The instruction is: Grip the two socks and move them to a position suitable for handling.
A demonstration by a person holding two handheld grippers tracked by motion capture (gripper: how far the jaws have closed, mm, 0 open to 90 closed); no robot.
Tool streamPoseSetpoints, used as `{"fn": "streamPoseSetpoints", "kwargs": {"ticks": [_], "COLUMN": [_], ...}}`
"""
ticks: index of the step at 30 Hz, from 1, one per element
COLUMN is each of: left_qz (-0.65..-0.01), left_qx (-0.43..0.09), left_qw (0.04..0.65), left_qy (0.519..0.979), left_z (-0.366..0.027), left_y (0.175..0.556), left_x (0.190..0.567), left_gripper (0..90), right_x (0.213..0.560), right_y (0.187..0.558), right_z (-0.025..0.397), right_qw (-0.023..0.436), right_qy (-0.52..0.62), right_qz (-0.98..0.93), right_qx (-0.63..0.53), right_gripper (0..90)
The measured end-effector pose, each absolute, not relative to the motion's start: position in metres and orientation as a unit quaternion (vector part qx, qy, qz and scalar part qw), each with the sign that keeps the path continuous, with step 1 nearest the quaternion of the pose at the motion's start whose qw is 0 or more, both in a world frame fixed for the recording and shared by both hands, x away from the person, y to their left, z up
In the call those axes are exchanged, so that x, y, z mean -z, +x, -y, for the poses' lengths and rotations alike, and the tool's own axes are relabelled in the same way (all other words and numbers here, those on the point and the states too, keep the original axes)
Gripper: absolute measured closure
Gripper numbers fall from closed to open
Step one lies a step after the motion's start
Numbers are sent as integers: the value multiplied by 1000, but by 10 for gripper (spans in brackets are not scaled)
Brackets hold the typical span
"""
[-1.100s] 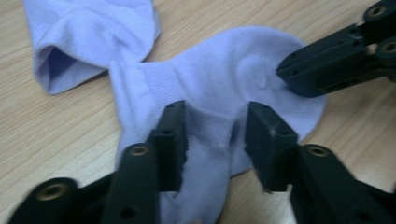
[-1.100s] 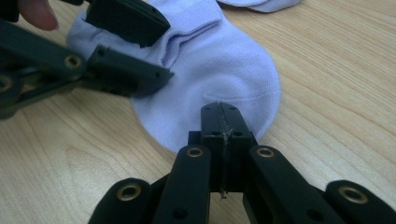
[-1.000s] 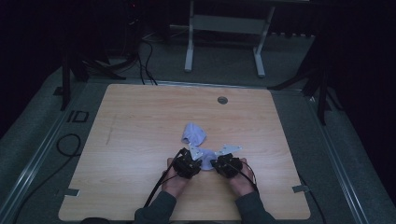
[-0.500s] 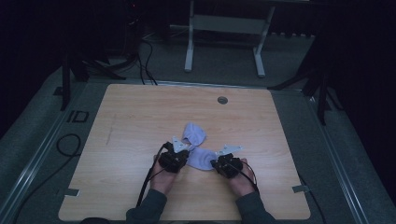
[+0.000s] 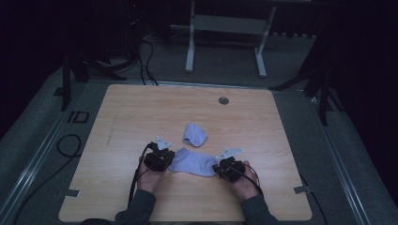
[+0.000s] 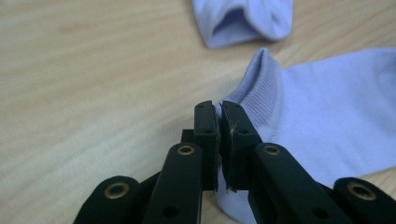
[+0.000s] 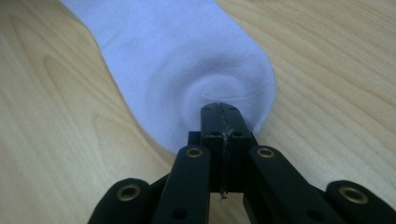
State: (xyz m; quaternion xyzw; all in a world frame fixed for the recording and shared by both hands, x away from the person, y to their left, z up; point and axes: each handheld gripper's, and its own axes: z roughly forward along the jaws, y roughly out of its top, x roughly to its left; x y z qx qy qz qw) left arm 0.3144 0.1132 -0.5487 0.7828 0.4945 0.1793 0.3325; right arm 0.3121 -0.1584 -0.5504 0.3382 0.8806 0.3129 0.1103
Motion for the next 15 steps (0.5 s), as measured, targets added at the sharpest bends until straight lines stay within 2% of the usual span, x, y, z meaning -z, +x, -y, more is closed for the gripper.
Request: {"fn": "streamPoseSetpoints", "kwargs": {"ticks": [7, 15], "left_qz": [-494, -488], "left_qx": [-178, -189], "left_qw": [320, 324], "left_qy": [788, 788], "left_z": [-122, -132], "left_y": [307, 295], "left_x": [556, 545], "left_gripper": [779, 736], "right_x": [549, 527], "right_y": [308, 321], "right_z": [162, 151], "right_qw": [105, 135], "right_qy": [328, 314], "right_qz": [-888, -881], "right_qx": [-304, -328], "right_gripper": [891, 885]}}
